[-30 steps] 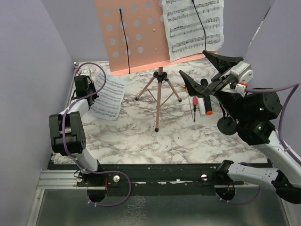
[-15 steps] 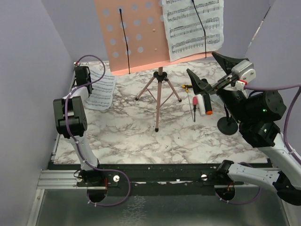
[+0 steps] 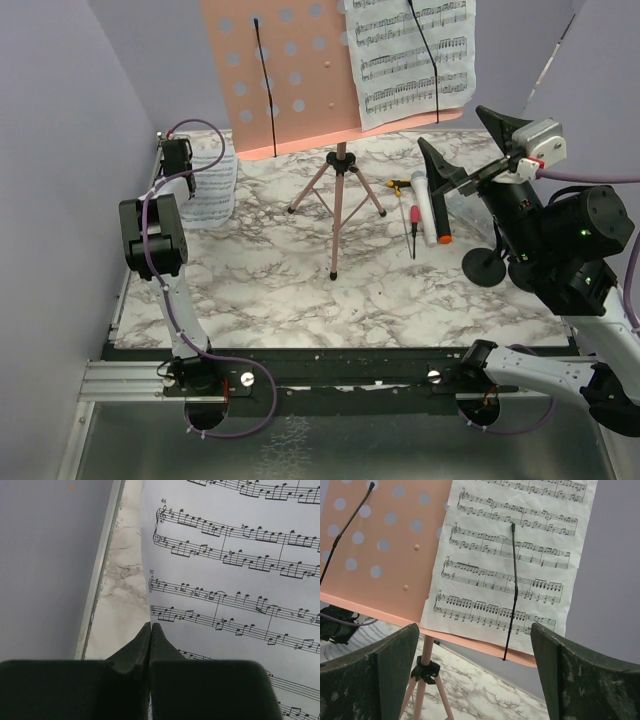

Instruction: Pack up the instrument practice props

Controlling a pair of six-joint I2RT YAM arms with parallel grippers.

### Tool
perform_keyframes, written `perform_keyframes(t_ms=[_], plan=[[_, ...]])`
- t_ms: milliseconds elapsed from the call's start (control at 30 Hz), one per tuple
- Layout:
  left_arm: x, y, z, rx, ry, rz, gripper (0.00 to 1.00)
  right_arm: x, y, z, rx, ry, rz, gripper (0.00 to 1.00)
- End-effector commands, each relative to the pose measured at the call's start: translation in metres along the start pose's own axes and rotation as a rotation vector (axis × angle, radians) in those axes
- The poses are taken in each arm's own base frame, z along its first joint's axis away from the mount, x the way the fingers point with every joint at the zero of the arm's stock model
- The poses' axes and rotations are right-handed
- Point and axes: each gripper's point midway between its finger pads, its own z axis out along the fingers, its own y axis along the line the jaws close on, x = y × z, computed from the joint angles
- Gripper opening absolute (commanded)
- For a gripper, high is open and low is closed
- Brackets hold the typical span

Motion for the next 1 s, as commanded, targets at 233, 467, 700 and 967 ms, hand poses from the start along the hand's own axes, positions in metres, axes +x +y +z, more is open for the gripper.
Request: perform_keyframes(t_ms=[233, 467, 700, 967], plan=[[-0.038, 0.023, -0.004, -0.004, -0.075, -0.008, 0.12, 0.001, -0.009, -0.004, 0.022, 0.048, -0.032, 0.96], [-0.076, 0.036, -0.034, -0.009, -0.162, -0.068, 0.38, 0.001, -0.011, -0.005, 0.03, 0.065, -0.014, 0.96], [-0.157, 0.067, -0.112, -0.003, -0.345, -0.185, 0.64, 0.008, -0.007, -0.003, 0.028, 0.111, 0.038, 0.96], [-0.228, 0.084, -0.229, 0.148, -0.521, -0.36, 0.7, 0.017, -0.009, 0.009, 0.069, 0.216, 0.073, 0.96]])
